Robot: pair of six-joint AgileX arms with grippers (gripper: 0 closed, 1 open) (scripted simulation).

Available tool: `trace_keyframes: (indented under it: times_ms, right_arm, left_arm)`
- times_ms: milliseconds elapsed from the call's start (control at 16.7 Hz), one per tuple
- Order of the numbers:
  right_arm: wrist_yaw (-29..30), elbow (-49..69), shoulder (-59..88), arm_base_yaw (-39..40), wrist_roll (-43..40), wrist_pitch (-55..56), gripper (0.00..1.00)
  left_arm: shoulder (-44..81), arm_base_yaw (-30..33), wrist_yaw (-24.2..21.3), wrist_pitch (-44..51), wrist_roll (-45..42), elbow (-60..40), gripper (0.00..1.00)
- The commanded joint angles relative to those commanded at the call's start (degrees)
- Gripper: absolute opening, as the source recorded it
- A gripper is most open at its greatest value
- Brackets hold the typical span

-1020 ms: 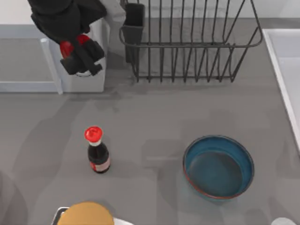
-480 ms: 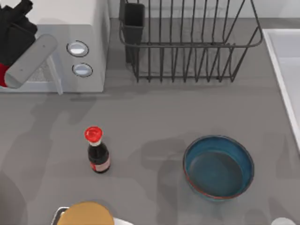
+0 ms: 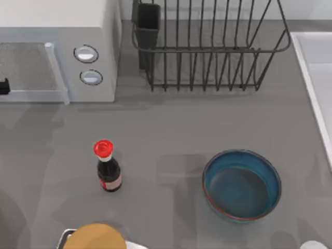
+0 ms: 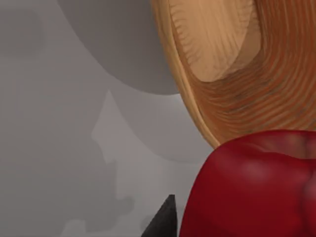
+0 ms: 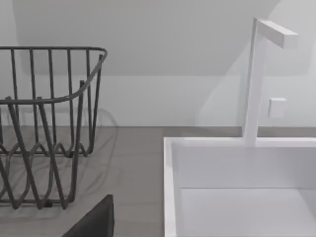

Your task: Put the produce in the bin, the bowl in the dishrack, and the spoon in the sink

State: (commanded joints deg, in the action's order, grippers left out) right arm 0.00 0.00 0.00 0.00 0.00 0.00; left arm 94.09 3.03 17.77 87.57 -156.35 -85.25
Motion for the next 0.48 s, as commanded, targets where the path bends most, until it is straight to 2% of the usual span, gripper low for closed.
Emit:
trace_keyframes:
  times_ms: [240,480]
  right_arm:
    - [0.0,0.0,0.0,0.0,0.0,0.0,1.00]
    - [0.0,0.0,0.0,0.0,0.0,0.0,1.00]
  left_arm:
    - [-0.3,-3.9,2.2,-0.6,-14.6,4.6,0.00]
    - [-0.3,-6.2,3.3,-1.4,-23.2,7.1,0.00]
